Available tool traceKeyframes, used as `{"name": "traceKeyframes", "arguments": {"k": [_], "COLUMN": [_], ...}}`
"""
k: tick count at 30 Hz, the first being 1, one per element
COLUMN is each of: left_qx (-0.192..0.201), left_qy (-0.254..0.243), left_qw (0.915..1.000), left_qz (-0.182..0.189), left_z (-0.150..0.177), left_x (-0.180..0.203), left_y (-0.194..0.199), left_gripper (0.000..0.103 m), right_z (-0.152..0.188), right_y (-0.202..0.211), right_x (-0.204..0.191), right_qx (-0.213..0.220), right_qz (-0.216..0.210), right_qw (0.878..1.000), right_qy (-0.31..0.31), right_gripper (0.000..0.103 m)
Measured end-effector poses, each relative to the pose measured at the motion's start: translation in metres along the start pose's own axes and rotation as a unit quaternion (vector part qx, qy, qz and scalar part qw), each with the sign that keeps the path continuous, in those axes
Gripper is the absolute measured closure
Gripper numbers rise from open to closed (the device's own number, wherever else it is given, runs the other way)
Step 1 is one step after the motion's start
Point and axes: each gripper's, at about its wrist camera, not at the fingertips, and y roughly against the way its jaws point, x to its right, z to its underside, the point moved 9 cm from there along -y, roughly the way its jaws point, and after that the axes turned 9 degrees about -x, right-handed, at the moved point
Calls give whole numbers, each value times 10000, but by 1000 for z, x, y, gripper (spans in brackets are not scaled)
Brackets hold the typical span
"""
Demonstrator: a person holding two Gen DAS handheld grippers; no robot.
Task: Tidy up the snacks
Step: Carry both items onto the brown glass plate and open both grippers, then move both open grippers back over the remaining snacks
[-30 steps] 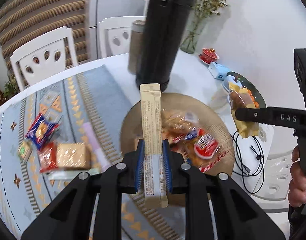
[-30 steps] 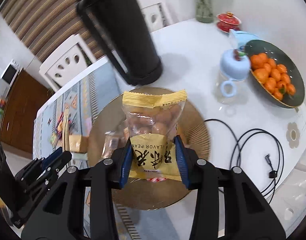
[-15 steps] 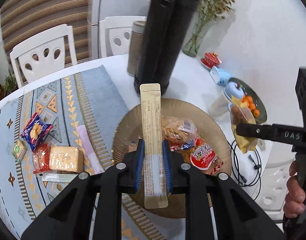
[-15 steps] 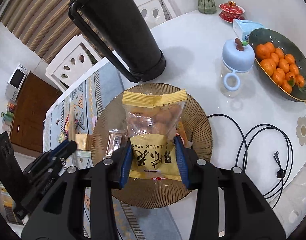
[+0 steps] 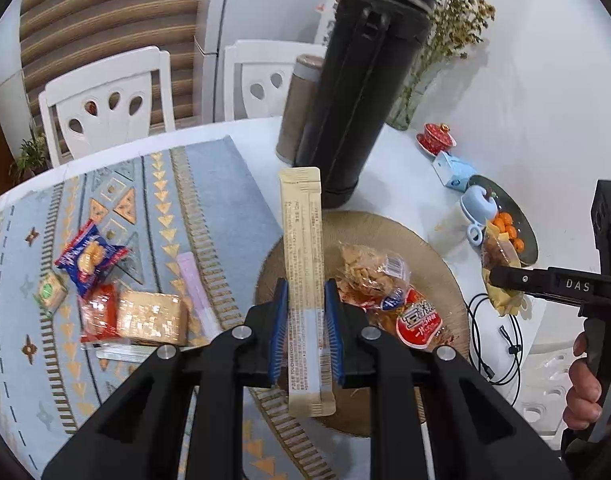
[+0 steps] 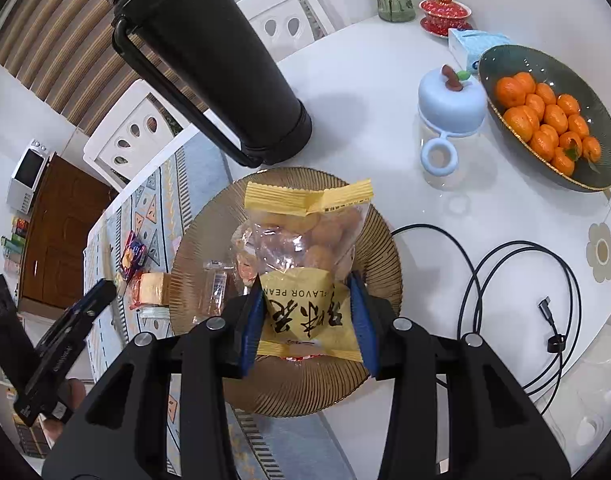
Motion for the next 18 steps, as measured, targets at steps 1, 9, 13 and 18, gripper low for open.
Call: {"name": "traceKeyframes", "arguments": {"k": [1, 9, 13, 18], "left_qx": [-48, -397, -475, -392], "left_qy": [0, -166, -99, 314], "left_qw": [10000, 9984, 9973, 9975], "left_qz": [62, 366, 545, 490], "left_z": [1, 8, 8, 20], "left_x": [3, 29, 24, -15], "left_y": [-5, -43, -49, -29], "left_gripper": [86, 84, 11, 27], "right_z": [1, 7, 4, -3], "right_y": [-3, -29, -28, -14], "right_x": [-2, -34, -39, -25], "right_qx": [-42, -421, -346, -131], "right_qz": [-39, -386, -538, -356], "right_qw": [10000, 9981, 9978, 9993], "right_qy": [7, 237, 173, 9], "right_gripper": [62, 59, 15, 24]}}
